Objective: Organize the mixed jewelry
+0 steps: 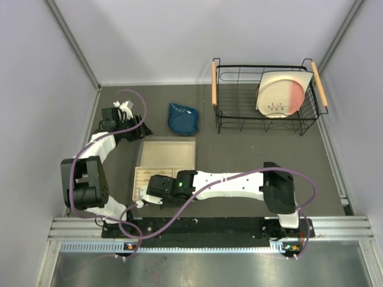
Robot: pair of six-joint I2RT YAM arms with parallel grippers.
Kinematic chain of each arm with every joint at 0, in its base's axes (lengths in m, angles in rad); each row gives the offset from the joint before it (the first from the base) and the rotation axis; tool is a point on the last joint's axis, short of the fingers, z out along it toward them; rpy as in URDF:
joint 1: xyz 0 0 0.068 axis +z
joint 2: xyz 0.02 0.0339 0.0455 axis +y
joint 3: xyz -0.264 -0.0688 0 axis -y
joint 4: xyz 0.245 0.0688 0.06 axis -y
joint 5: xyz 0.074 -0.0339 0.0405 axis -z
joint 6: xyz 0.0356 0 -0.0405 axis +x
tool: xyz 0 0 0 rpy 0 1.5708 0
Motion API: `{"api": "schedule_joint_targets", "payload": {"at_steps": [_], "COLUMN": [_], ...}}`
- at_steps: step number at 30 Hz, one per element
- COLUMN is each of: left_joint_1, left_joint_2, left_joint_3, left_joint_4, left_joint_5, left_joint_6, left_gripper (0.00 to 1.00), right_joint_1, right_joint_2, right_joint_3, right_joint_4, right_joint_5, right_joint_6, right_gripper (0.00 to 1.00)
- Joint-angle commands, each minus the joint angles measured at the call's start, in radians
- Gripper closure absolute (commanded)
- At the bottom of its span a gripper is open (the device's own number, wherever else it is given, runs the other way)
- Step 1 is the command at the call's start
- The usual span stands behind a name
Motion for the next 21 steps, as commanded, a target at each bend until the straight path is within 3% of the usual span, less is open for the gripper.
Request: {"api": "schedule_joint_targets", "payload": {"at_steps": [1,21], "left_joint_1": [-0.007,-0.015], "left_joint_2": [-0.051,-0.031], "left_joint_3": [-0.009,-0.009], "left_joint_4": [-0.01,-0.007], "left_joint_5": [0.0,0.006], "left_joint_6": [0.0,0.001], "left_gripper": [0.46,0.46], "right_joint_1": [0.018,0.029], "right_joint_2": [0.01,0.019], "right_joint_3": [0.062,0.054], "right_joint_4": [0.006,-0.022], "right_joint_5": [0.077,0.165], "right_joint_6": [0.024,0.026], "right_gripper": [1.0,1.0]}}
